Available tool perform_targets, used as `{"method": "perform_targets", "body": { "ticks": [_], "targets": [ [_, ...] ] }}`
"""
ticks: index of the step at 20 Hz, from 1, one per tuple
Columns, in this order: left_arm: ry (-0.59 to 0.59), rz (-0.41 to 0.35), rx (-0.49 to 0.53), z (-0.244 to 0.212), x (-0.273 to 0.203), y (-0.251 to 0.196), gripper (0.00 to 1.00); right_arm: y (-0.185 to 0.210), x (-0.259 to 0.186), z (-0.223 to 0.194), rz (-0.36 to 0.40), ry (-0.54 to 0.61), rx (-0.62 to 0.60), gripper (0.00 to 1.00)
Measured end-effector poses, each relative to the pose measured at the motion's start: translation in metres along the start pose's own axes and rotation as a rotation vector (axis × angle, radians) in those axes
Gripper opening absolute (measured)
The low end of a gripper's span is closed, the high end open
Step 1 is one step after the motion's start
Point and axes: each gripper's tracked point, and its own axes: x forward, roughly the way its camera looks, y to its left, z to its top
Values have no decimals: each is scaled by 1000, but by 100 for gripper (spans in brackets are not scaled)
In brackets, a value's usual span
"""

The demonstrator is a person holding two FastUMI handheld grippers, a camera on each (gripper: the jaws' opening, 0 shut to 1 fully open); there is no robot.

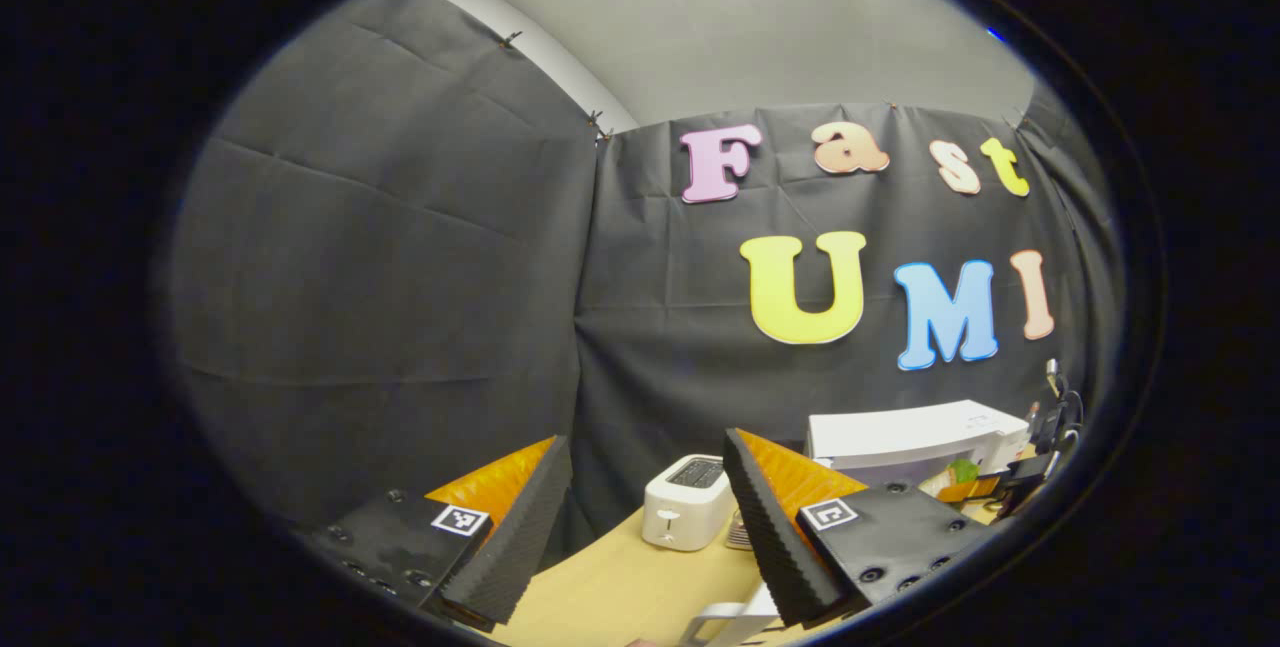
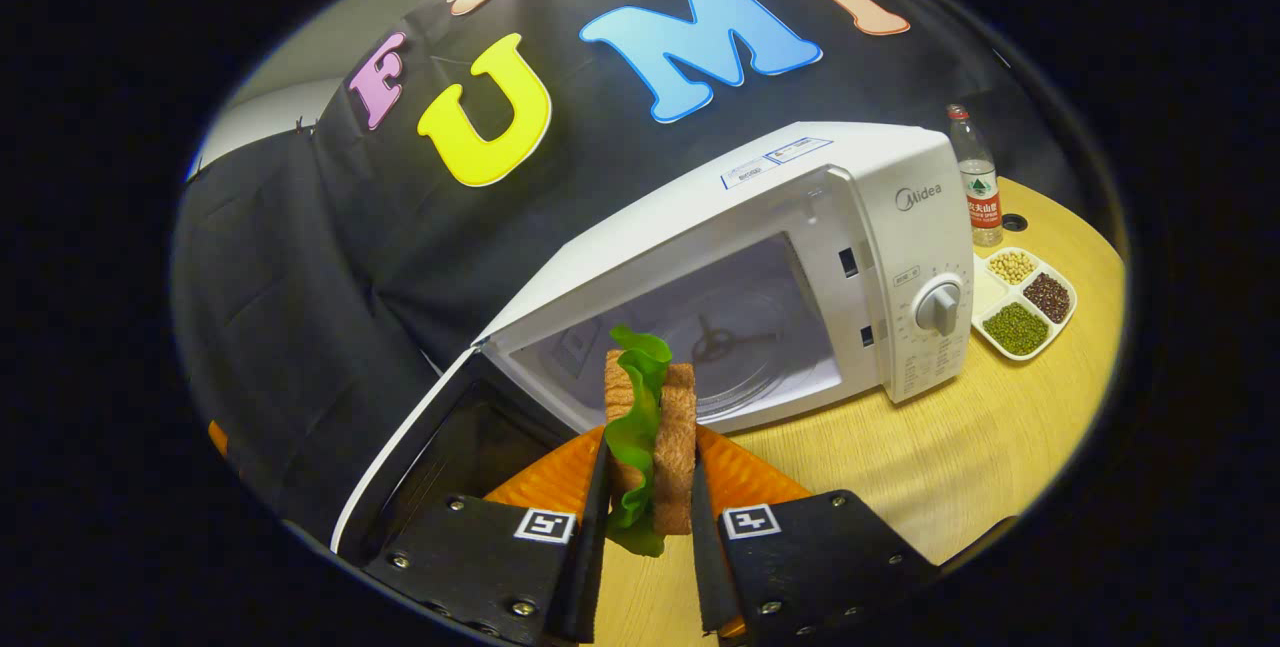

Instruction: Open the microwave oven with the left hand, put the food in, and close the microwave oven.

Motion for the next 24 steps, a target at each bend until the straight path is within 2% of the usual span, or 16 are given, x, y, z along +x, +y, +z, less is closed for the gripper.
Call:
{"method": "perform_targets", "body": {
  "ticks": [4, 5, 6, 7, 12, 14, 15, 17, 18, 19, 21, 22, 23, 24],
  "targets": [
    [18, 19, 15, -7, 16, 15, 100, -2, 44, 11, -14, -81, 23, 39],
    [23, 24, 21, -12, 22, 20, 94, -3, 55, 14, -19, -104, 21, 39],
    [35, 26, 28, -18, 25, 23, 100, -3, 64, 16, -19, -119, 23, 39],
    [47, 32, 39, -24, 26, 27, 98, -3, 74, 18, -18, -138, 26, 39],
    [68, 49, 86, -33, 37, 36, 100, -15, 104, 19, -50, -186, -15, 39],
    [75, 61, 95, -37, 36, 42, 100, -22, 112, 25, -86, -217, -53, 39],
    [78, 66, 95, -40, 38, 44, 98, -26, 115, 26, -102, -221, -66, 43],
    [80, 76, 89, -42, 35, 50, 98, -38, 120, 29, -157, -228, -97, 45],
    [84, 79, 87, -42, 35, 51, 100, -43, 123, 31, -174, -228, -108, 51],
    [91, 80, 89, -44, 35, 50, 100, -45, 123, 32, -182, -231, -123, 51],
    [100, 87, 97, -52, 36, 53, 100, -57, 123, 37, -235, -237, -177, 62],
    [105, 88, 99, -53, 36, 53, 98, -61, 123, 39, -252, -237, -202, 71],
    [107, 88, 101, -56, 36, 53, 98, -64, 123, 41, -270, -240, -229, 74],
    [110, 86, 104, -59, 36, 53, 98, -70, 120, 42, -293, -237, -245, 90]
  ]
}}
